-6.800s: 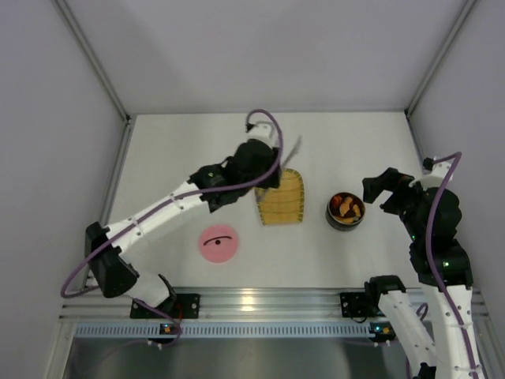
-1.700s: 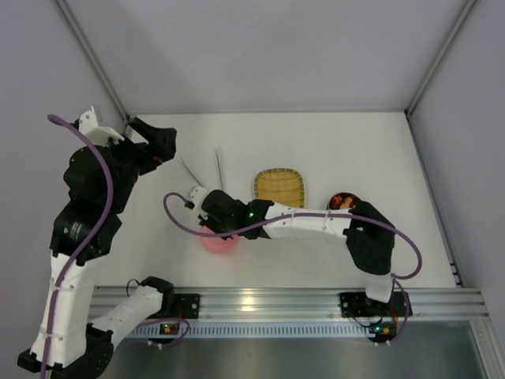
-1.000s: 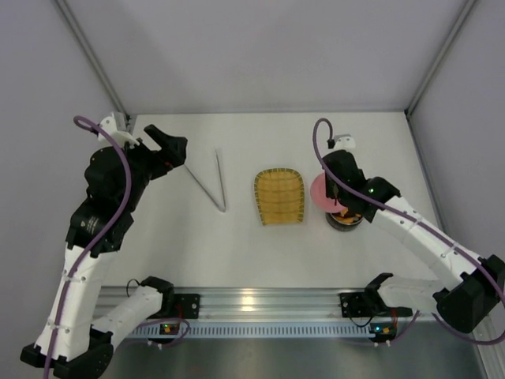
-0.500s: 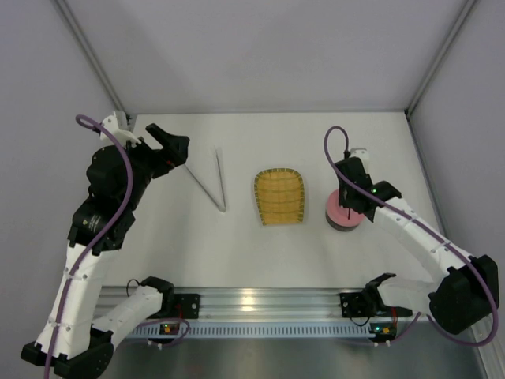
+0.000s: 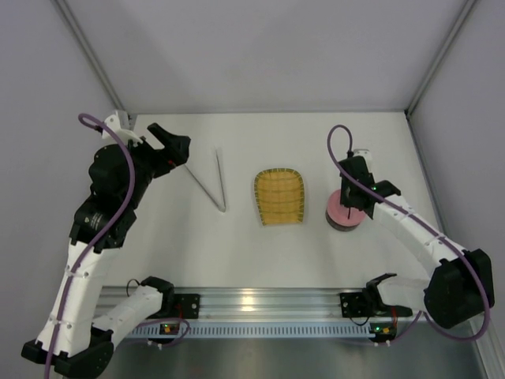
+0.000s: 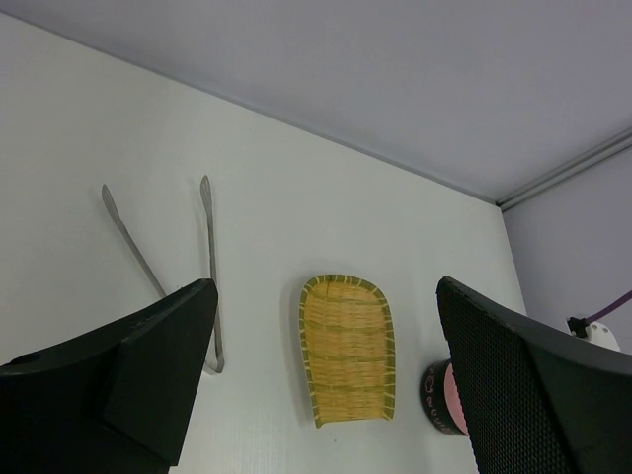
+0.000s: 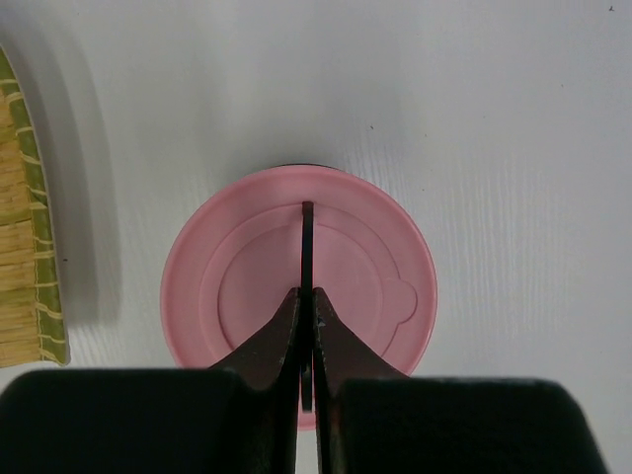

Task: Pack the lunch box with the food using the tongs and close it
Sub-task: Close the box lid on the packing box.

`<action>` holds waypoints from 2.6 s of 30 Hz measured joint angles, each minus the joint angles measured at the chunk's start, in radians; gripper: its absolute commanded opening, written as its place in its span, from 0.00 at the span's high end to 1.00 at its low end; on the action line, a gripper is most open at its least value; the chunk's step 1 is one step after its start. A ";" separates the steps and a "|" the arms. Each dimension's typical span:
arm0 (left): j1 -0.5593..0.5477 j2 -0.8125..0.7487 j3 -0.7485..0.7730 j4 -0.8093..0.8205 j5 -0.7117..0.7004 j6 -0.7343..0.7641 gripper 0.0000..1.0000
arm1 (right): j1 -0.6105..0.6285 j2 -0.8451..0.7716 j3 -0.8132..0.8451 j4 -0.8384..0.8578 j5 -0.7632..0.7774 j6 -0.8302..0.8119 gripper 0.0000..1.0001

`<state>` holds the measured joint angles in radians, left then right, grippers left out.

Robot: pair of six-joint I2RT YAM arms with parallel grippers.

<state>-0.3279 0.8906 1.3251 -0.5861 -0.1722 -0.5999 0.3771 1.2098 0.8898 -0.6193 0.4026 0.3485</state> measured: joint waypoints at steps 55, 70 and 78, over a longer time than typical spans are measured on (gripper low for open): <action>0.000 0.022 0.000 0.002 0.000 0.002 0.02 | -0.068 0.011 -0.160 0.288 -0.079 0.110 0.58; 0.000 0.022 0.000 0.002 0.000 0.005 0.02 | -0.069 -0.153 -0.178 0.167 -0.095 0.128 0.58; 0.000 0.022 0.000 0.002 0.000 0.008 0.02 | -0.117 -0.220 -0.179 0.157 -0.085 0.148 0.63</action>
<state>-0.3279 0.9127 1.3247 -0.5846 -0.1726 -0.5915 0.2600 0.9901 0.7109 -0.4625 0.3172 0.4965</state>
